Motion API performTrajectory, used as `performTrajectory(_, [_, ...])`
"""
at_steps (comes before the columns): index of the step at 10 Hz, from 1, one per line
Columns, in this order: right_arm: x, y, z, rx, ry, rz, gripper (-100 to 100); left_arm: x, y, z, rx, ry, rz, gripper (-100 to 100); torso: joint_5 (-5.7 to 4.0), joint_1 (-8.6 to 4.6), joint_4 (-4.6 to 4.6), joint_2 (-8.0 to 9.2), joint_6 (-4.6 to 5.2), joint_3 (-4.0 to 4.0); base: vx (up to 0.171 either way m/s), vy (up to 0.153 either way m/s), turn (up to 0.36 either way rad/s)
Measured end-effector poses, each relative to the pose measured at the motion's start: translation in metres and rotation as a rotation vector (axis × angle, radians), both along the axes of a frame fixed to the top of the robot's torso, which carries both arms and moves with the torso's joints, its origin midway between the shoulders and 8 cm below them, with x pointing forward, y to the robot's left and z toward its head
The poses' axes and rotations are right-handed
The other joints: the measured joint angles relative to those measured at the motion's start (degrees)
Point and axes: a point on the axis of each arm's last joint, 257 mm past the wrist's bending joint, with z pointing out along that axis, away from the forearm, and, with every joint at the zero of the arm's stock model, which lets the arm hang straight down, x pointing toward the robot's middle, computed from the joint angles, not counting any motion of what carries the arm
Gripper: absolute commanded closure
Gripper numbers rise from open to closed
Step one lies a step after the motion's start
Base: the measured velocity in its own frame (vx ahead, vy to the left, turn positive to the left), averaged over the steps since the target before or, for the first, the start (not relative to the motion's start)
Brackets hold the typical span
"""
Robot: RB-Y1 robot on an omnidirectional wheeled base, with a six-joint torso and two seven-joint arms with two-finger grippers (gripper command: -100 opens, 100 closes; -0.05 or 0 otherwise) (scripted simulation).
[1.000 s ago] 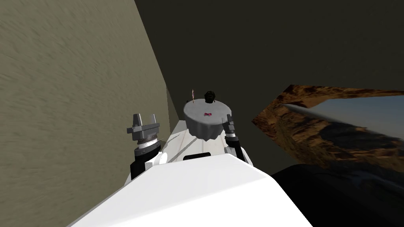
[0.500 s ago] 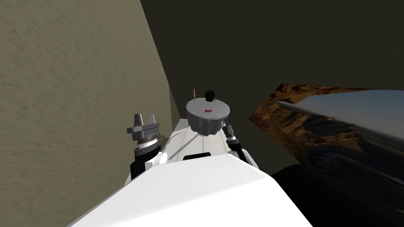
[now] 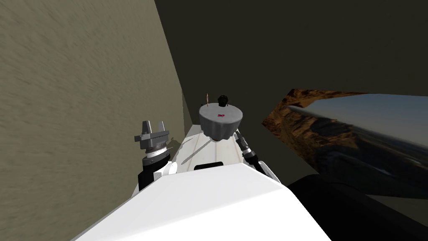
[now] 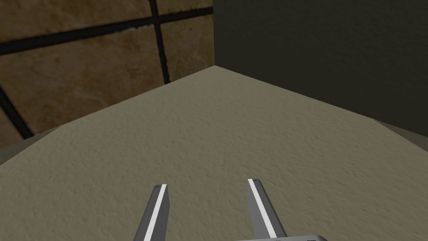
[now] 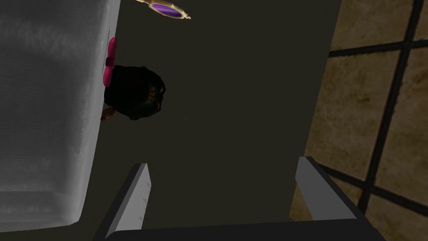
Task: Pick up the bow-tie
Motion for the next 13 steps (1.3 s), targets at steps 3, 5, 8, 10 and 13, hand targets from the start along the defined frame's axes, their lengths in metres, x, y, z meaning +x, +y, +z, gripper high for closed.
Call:
performTrajectory(3, [-0.01, -0.01, -0.028, -0.073, 0.061, 0.037, -100, 0.0, 0.0, 0.0, 0.0, 0.0, 0.0, 0, 0.01, 0.01, -0.04, -0.23, 0.0, -0.12, -0.124, 0.048, 0.035])
performTrajectory(5, [-0.017, -0.017, -0.048, -0.131, 0.109, 0.063, -100, 0.0, 0.0, 0.0, 0.0, 0.0, 0.0, 0, 0.0, -0.01, -0.04, -0.26, 0.0, -0.14, -0.111, 0.038, 0.042])
performTrajectory(8, [-0.031, -0.033, -0.075, -0.226, 0.182, 0.106, -100, 0.0, 0.0, 0.0, 0.0, 0.0, 0.0, 0, -0.01, -0.03, -0.04, -0.23, -0.01, -0.13, -0.107, 0.04, 0.042])
performTrajectory(10, [-0.042, -0.048, -0.092, -0.294, 0.233, 0.133, -100, 0.0, 0.0, 0.0, 0.0, 0.0, 0.0, 0, 0.03, 0.15, -0.06, -0.3, -0.01, -0.17, -0.1, 0.084, 0.06])
performTrajectory(13, [-0.059, -0.069, -0.117, -0.394, 0.303, 0.176, -100, 0.0, 0.0, 0.0, 0.0, 0.0, 0.0, 0, 0.01, -0.02, -0.07, -0.41, 0.0, -0.22, -0.08, 0.055, 0.084])
